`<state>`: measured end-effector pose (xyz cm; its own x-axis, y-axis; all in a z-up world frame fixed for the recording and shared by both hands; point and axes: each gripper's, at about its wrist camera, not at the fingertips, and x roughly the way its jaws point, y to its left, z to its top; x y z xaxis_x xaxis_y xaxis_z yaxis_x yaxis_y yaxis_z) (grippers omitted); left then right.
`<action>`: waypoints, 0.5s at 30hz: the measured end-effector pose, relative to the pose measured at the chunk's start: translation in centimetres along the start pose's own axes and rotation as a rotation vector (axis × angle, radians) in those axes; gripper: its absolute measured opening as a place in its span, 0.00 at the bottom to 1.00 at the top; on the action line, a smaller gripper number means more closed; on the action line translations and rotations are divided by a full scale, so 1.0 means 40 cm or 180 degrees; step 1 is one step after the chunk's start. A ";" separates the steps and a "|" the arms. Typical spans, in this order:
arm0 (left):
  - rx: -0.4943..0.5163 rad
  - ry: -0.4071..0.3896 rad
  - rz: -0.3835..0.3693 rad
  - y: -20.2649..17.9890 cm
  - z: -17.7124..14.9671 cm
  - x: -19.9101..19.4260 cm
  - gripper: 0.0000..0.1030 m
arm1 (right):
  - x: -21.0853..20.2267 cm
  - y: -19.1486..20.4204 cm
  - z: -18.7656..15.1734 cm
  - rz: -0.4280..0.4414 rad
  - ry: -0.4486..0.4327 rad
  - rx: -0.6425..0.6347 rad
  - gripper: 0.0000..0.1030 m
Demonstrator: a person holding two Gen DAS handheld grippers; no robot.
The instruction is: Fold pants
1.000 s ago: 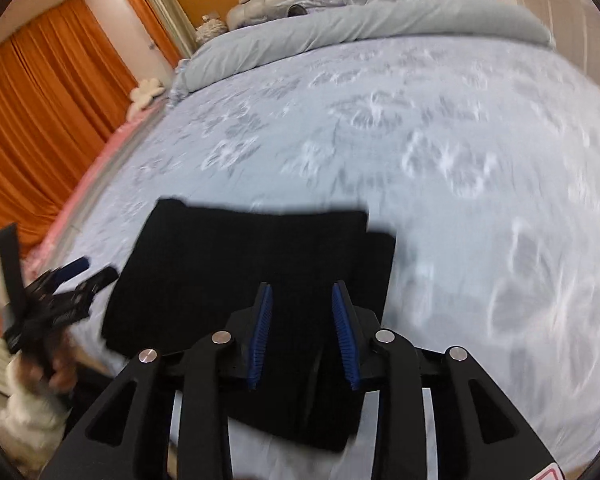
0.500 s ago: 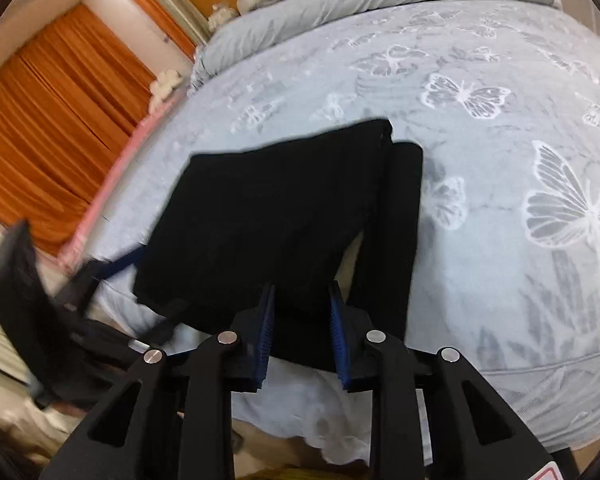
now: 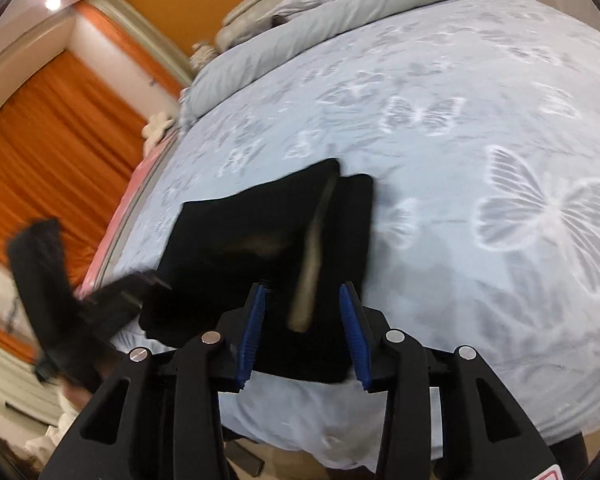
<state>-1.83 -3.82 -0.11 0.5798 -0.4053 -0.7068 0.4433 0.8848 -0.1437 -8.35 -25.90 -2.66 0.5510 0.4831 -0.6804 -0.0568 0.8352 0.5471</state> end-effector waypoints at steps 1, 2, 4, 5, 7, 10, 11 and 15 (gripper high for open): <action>-0.0067 -0.0119 0.0031 0.020 0.020 -0.029 0.05 | 0.000 -0.006 -0.005 -0.0010 0.0011 0.0016 0.38; -0.0112 -0.0183 0.0045 0.036 0.034 -0.046 0.05 | 0.003 -0.006 -0.009 -0.0011 0.0027 0.0014 0.38; -0.0214 -0.0281 0.0050 0.066 0.056 -0.080 0.05 | 0.011 0.004 -0.016 0.0031 0.0074 -0.0073 0.38; -0.0245 -0.0320 0.0053 0.077 0.063 -0.092 0.05 | 0.015 0.013 -0.017 0.0042 0.0081 -0.0131 0.38; -0.0296 -0.0358 0.0050 0.091 0.073 -0.106 0.05 | 0.025 0.043 -0.016 0.0034 0.0086 -0.0286 0.43; -0.0322 -0.0382 0.0035 0.099 0.081 -0.115 0.05 | 0.056 0.096 0.006 -0.0101 0.0128 -0.0556 0.46; -0.0312 -0.0383 0.0034 0.098 0.082 -0.115 0.05 | 0.070 0.111 0.016 -0.0099 0.0157 -0.0628 0.46; -0.0299 -0.0360 0.0024 0.096 0.079 -0.107 0.05 | 0.175 0.150 0.071 -0.0303 0.0410 -0.0876 0.46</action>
<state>-0.43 0.59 4.56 0.6585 -0.4172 -0.6264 0.3758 0.9034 -0.2066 -2.48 -18.23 -2.76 0.4558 0.4140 -0.7879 -0.2427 0.9095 0.3375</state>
